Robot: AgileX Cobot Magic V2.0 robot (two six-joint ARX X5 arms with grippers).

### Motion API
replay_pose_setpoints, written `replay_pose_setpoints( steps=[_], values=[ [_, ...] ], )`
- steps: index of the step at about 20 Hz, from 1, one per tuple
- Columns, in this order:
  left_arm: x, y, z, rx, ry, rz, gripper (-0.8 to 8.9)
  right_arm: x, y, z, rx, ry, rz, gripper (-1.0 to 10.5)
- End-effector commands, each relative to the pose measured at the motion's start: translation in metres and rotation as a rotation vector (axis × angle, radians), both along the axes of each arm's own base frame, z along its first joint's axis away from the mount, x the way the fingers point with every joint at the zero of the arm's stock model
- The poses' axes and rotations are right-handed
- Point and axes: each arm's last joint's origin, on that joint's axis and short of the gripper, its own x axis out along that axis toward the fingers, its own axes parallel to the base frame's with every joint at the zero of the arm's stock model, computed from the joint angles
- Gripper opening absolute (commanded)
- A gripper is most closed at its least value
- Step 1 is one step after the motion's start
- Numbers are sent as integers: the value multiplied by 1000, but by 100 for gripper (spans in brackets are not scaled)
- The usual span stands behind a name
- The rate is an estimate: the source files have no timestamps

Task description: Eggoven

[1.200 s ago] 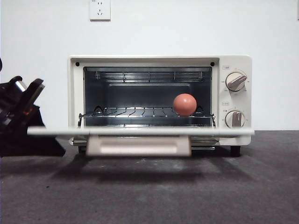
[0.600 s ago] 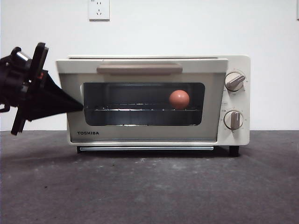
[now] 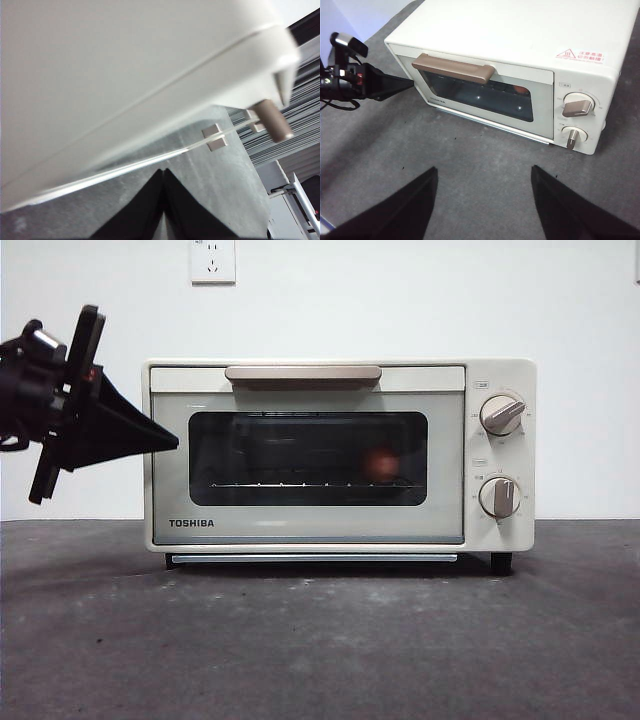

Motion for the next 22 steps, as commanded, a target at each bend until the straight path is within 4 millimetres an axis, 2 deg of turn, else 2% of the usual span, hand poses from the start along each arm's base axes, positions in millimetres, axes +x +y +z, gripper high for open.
replay_pose_setpoints(
  steps=[1, 6, 15, 22],
  values=[
    [-4, -5, 12, 23, -50, -22, 7, -1, 1, 6, -2, -15, 13, 301],
    [-26, -11, 33, 131, -75, 19, 7, -1, 1, 3, -25, 3, 24, 301],
    [-90, -18, 75, 347, -129, 107, 7, -1, 1, -8, -113, 82, 48, 300],
    [-136, -11, 98, 403, -190, 151, 7, 6, 7, -25, -130, 96, 82, 181]
  ],
)
